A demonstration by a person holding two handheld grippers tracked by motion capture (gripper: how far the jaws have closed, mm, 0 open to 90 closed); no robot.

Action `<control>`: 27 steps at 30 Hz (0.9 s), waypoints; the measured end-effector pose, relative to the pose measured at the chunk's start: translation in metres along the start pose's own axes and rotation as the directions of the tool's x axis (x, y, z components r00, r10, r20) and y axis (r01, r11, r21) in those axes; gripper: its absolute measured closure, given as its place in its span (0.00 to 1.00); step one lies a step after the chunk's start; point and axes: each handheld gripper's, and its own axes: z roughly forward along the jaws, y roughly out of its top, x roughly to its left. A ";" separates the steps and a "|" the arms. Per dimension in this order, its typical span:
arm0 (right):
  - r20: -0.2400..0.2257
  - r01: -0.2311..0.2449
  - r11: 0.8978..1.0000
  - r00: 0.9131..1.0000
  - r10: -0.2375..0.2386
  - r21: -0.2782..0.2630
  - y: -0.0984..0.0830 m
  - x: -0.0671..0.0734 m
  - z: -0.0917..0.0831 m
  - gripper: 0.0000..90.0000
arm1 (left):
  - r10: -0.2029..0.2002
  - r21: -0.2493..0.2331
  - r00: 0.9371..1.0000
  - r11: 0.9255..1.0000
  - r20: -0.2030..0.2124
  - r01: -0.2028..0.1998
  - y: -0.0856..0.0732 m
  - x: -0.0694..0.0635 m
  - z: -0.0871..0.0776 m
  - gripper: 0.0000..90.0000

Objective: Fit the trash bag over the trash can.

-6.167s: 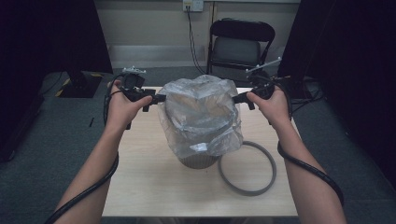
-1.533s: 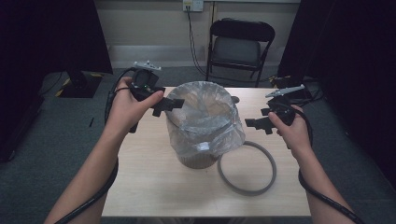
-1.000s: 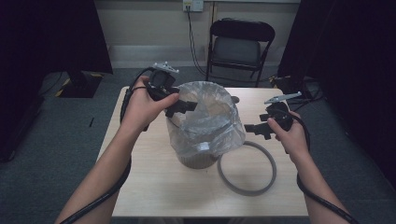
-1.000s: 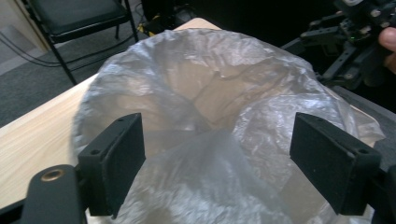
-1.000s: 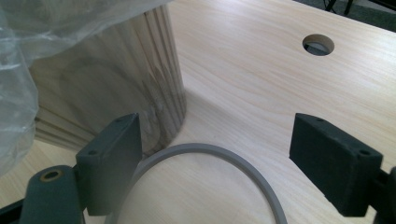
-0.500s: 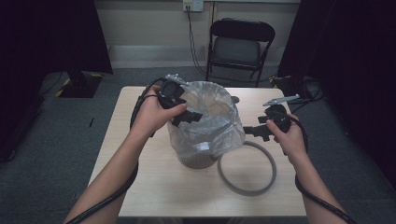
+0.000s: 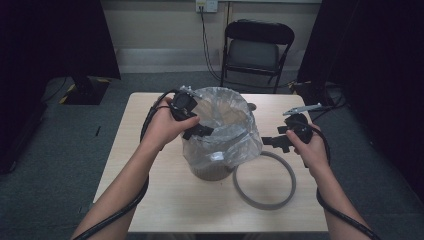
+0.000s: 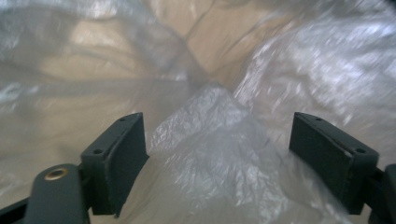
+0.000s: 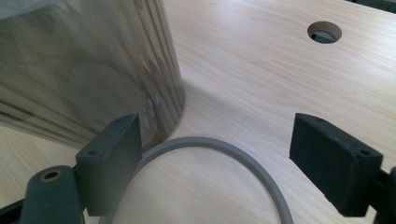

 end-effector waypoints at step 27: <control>0.007 -0.015 1.000 1.000 0.015 -0.009 -0.004 -0.003 -0.011 0.18 | 0.016 0.017 0.999 1.000 0.045 -0.017 0.005 -0.019 -0.008 0.23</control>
